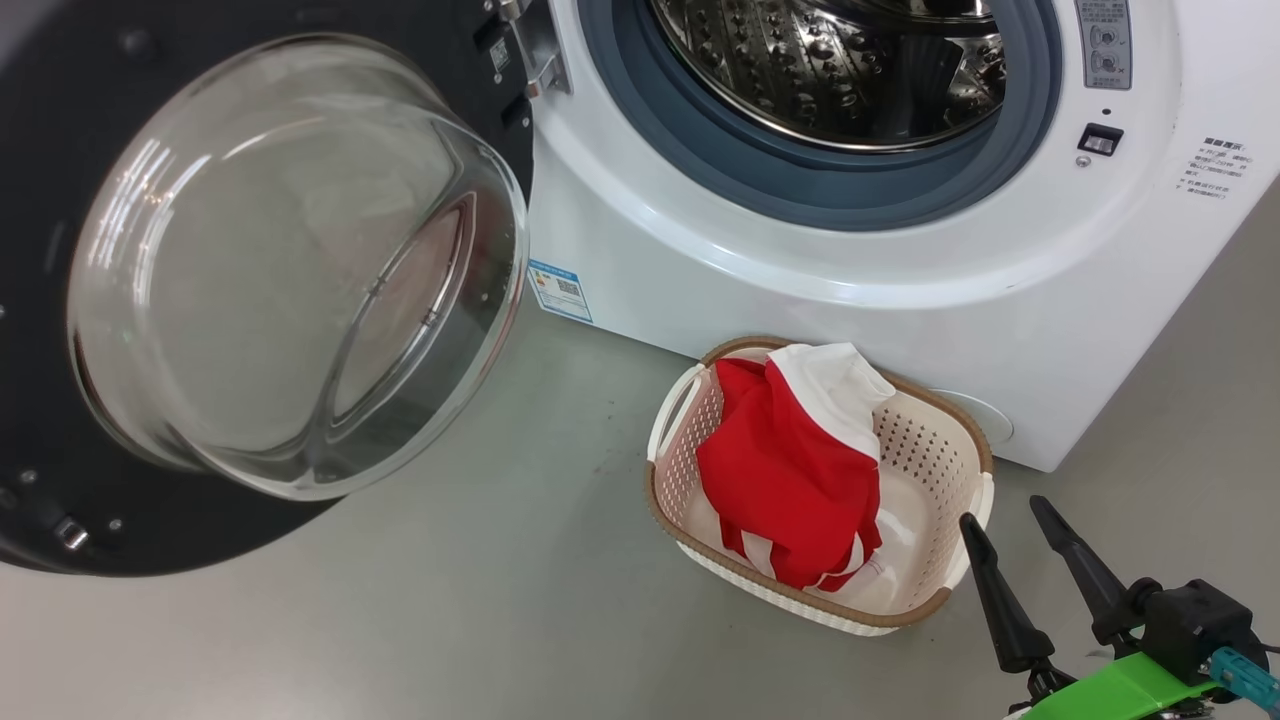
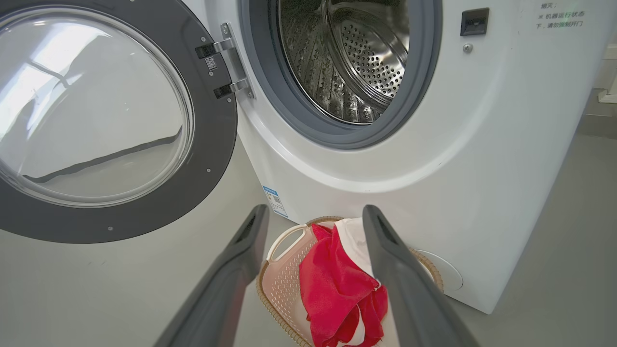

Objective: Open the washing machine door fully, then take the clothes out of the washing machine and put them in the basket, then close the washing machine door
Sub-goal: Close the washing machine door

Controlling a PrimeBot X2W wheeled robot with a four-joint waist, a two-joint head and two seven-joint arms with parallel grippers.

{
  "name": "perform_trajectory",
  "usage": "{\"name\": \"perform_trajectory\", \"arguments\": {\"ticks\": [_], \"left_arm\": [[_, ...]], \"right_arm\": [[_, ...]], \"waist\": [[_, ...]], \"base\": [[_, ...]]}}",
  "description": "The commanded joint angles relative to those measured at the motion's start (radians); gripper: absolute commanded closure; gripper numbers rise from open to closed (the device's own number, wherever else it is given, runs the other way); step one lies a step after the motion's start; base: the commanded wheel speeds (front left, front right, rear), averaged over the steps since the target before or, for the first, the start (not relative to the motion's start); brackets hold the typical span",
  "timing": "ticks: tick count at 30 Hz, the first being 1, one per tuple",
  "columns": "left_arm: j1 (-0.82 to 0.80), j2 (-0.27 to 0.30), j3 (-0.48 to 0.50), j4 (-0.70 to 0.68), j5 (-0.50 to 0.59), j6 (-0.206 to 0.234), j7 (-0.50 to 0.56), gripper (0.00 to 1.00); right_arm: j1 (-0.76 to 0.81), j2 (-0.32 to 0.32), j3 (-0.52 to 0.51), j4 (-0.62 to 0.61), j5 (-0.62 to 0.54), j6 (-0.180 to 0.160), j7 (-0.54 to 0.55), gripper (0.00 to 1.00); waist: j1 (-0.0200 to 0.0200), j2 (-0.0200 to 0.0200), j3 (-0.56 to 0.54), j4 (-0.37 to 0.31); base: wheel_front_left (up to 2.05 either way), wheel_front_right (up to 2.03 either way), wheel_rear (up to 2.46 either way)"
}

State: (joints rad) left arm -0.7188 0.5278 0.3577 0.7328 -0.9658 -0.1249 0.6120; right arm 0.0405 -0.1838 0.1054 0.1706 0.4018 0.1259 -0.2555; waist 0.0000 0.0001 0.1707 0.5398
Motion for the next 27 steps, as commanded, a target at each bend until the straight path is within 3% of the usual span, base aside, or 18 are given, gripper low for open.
{"name": "perform_trajectory", "arguments": {"ticks": [1, 14, 27], "left_arm": [[0.023, 0.074, 0.003, -0.053, -0.030, -0.006, 0.036, 1.00], [0.211, 0.097, -0.091, -0.313, -0.235, -0.006, 0.182, 1.00], [0.347, 0.134, -0.166, -0.561, -0.395, -0.006, 0.232, 1.00]], "right_arm": [[0.000, -0.012, 0.015, -0.026, -0.014, 0.005, -0.006, 0.00], [0.002, -0.008, 0.016, -0.019, -0.015, 0.005, -0.006, 0.00], [0.030, 0.002, 0.021, -0.014, -0.022, 0.005, -0.006, 0.00]], "waist": [[0.0000, -0.0001, -0.002, 0.000], [0.0000, -0.0001, -0.047, -0.007], [0.0000, -0.0001, -0.099, -0.022]], "base": [[0.00, 0.00, 0.00], [0.00, 0.00, 0.00], [0.00, 0.00, 0.00]]}}
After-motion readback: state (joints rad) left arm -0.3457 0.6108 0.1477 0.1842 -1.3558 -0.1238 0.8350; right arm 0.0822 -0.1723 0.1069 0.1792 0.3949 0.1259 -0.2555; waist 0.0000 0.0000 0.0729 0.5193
